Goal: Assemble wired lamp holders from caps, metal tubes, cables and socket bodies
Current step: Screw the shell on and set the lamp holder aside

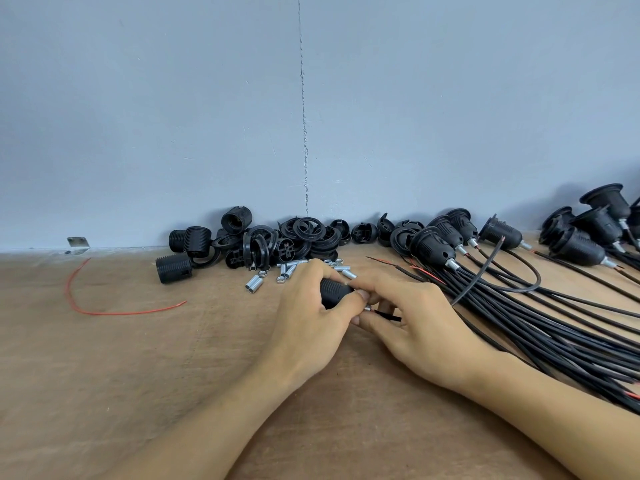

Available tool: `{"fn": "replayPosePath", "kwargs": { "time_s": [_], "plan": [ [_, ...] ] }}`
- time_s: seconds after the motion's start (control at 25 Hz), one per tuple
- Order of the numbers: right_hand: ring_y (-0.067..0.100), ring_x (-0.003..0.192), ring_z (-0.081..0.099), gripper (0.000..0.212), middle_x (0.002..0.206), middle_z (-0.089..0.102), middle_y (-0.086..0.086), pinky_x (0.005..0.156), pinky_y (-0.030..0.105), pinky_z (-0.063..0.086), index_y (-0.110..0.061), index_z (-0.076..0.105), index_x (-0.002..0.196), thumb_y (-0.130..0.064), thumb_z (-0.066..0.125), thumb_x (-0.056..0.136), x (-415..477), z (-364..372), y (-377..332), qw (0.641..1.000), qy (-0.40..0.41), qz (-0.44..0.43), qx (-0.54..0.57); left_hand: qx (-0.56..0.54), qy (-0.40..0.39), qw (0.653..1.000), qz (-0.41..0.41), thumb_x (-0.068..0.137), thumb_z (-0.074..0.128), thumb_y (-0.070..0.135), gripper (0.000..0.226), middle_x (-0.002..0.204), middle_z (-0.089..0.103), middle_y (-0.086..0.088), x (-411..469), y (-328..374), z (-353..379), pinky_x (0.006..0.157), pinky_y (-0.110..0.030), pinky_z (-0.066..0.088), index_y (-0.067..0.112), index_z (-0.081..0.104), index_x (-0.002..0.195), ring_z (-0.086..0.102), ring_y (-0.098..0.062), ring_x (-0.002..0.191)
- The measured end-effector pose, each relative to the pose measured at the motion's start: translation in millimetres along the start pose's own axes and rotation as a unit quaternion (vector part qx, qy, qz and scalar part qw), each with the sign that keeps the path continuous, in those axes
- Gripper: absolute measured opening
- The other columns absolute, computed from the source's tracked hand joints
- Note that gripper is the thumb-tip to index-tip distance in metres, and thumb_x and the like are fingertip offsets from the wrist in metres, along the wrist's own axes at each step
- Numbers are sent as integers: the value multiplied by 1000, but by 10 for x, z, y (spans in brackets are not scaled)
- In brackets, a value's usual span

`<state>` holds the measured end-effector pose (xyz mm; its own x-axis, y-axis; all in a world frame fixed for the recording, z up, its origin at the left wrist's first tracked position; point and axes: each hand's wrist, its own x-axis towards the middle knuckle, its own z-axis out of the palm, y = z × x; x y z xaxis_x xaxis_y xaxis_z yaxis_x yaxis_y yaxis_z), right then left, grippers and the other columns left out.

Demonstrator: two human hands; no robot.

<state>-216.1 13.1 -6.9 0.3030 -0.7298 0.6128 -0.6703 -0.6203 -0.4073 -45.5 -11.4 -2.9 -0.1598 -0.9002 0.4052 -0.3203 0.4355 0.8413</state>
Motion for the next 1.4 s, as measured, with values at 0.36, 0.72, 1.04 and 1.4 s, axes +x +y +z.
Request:
{"fn": "replayPosePath", "kwargs": {
  "time_s": [0.36, 0.72, 1.04, 1.4],
  "plan": [
    [6, 95, 65, 40, 102, 69, -17, 76, 26, 53, -37, 62, 125, -18, 70, 90, 40, 33, 64, 999, 6, 50, 17, -16, 0, 1000, -19, 86, 76, 37, 20, 86, 66, 22, 42, -45, 10, 70, -8, 39, 32, 59, 95, 58, 4, 89],
    [3, 102, 58, 38, 100, 65, -29, 89, 32, 52, -46, 67, 117, -16, 64, 94, 70, -93, 231, 990, -3, 117, -79, 116, -53, 992, -20, 82, 79, 40, 27, 94, 64, 27, 99, -172, -138, 73, -7, 39, 46, 59, 100, 58, 9, 91],
    [3, 95, 59, 16, 96, 66, -21, 88, 24, 46, -31, 74, 104, -29, 63, 93, 376, 26, -5, 988, 64, 136, -43, 134, -61, 989, -15, 86, 72, 48, 24, 95, 67, 18, 141, -212, -140, 75, -15, 44, 40, 65, 108, 59, 3, 91],
    [31, 112, 59, 40, 122, 62, 8, 78, 34, 43, -25, 62, 132, -25, 58, 92, 1358, 541, 130, 950, -63, 223, -210, 90, -63, 994, 6, 85, 76, 33, 18, 83, 71, 9, 152, -211, -184, 71, -24, 49, 27, 76, 102, 59, -5, 80]
  ]
}}
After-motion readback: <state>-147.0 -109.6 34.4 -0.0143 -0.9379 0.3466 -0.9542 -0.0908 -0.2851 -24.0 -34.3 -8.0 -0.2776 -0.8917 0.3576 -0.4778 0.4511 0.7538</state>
